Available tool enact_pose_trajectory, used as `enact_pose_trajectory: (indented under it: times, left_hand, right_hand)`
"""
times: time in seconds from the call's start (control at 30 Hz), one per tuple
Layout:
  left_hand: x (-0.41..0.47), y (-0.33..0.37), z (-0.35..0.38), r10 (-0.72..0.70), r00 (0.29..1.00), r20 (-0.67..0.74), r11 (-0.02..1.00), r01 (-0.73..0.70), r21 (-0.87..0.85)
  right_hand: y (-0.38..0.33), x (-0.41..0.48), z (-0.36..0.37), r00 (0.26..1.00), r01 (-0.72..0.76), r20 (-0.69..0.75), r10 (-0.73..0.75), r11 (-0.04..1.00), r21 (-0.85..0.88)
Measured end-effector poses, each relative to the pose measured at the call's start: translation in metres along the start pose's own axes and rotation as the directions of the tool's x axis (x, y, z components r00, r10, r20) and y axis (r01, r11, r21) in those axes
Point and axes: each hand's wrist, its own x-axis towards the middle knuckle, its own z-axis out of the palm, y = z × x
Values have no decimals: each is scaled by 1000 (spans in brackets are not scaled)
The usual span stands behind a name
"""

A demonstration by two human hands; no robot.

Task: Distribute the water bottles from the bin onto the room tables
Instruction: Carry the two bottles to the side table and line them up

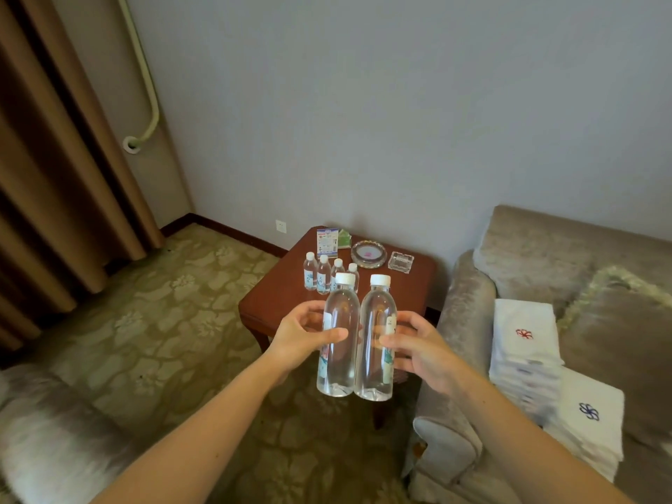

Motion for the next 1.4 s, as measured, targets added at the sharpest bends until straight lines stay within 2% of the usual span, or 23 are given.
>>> enact_pose_trajectory:
  times: [0.2,0.47,0.6,0.8,0.93,1.07,1.2,1.4]
  left_hand:
    - [90,-5,-3,-45,999,11,999,45,14]
    - [224,-4,-3,-89,991,101,995,85,41]
    - [271,-5,2,-112,983,148,992,102,71]
    - [327,-18,11,-152,978,143,987,142,78]
    - [361,-40,23,-157,979,128,986,147,84]
    - [394,-93,40,-151,981,124,987,142,76]
    - [420,-160,61,-81,992,100,995,75,63]
    - [442,-255,93,181,983,14,983,-182,40]
  right_hand:
    - [-16,82,-21,999,-37,-6,37,999,8]
    - [-40,186,-48,993,-65,-97,71,996,63]
    - [-49,220,-60,988,-71,-131,83,993,94]
    - [-52,271,-80,982,-102,-150,118,988,112]
    - [-41,306,-101,977,-131,-150,149,984,123]
    - [-3,342,-124,976,-122,-166,141,986,116]
    - [52,378,-146,977,-73,-193,85,995,71]
    - [142,422,-173,955,122,-270,-122,992,-17]
